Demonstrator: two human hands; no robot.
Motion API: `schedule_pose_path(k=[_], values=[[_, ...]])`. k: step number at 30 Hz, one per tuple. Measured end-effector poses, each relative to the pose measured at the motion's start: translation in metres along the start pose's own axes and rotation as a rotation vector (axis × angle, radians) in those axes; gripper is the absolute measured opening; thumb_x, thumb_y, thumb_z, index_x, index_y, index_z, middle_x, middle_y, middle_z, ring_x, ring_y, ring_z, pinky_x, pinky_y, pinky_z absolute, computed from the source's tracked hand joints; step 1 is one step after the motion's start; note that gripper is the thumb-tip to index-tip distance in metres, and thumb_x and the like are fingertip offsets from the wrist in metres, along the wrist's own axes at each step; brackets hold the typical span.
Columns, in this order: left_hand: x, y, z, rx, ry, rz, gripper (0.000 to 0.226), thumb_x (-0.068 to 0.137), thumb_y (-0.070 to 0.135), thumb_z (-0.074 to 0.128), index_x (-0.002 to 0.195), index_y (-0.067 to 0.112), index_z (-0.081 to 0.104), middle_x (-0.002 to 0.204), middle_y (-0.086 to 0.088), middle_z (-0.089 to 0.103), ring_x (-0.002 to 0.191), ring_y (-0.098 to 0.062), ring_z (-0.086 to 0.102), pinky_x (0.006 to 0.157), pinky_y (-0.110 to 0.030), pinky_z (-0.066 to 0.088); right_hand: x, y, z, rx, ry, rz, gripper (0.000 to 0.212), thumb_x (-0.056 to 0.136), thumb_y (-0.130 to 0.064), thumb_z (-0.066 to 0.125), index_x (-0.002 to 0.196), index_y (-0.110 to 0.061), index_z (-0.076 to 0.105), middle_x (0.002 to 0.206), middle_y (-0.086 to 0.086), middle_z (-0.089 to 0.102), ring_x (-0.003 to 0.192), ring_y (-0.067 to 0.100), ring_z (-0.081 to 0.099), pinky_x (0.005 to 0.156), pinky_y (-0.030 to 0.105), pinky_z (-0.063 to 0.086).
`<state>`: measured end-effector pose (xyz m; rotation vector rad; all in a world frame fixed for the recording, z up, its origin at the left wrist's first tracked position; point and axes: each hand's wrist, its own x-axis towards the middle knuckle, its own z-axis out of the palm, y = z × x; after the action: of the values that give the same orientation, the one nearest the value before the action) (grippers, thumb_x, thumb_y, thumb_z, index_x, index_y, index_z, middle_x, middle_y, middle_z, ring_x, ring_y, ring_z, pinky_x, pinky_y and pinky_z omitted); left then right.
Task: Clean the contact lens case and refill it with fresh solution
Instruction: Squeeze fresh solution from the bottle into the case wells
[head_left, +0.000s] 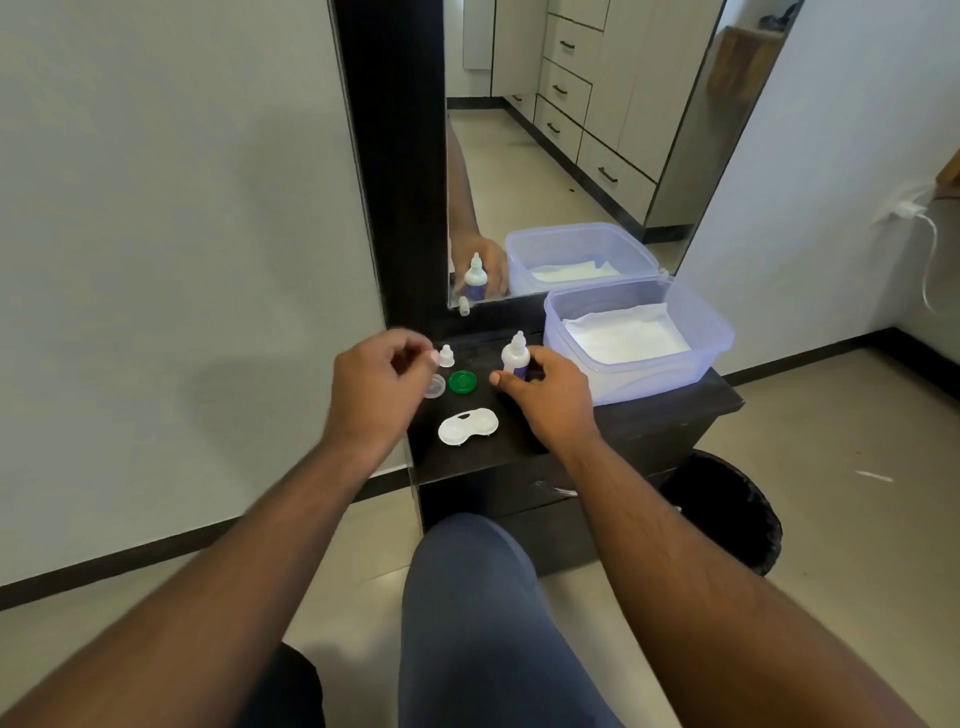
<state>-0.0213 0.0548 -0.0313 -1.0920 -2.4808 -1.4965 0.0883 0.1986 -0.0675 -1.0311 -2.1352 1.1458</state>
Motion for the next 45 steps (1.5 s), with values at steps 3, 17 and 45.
schedule_pose_path(k=[3,17,45], values=[[-0.032,-0.013,-0.001,-0.044,-0.109,-0.043,0.023,0.078,0.027,0.077,0.099,0.021,0.074,0.091,0.014,0.07,0.08,0.014,0.057,0.067,0.0,0.038,-0.008,0.0,-0.001,0.077,-0.005,-0.058,0.037,0.084,-0.028,0.071,0.118,-0.016,0.063,0.109,-0.003,0.066,0.095,0.011,0.057,0.081,0.021,0.043],[-0.059,-0.036,0.022,-0.016,-0.112,-0.051,0.052,0.067,0.035,0.083,0.115,0.021,0.069,0.116,0.004,0.064,0.112,-0.012,0.049,0.087,-0.006,0.029,-0.009,-0.003,-0.009,0.408,-0.244,-0.121,0.046,0.075,-0.009,0.078,0.115,-0.02,0.061,0.112,0.002,0.066,0.099,0.014,0.065,0.08,0.023,0.056],[-0.06,-0.058,0.026,-0.202,-0.136,-0.095,0.044,0.071,0.033,0.081,0.112,0.026,0.069,0.118,0.018,0.06,0.119,-0.003,0.049,0.098,-0.017,0.036,-0.005,-0.02,0.007,0.677,-0.293,-0.025,0.023,0.066,-0.027,0.071,0.086,-0.017,0.07,0.078,-0.005,0.074,0.079,0.011,0.069,0.076,0.027,0.056]])
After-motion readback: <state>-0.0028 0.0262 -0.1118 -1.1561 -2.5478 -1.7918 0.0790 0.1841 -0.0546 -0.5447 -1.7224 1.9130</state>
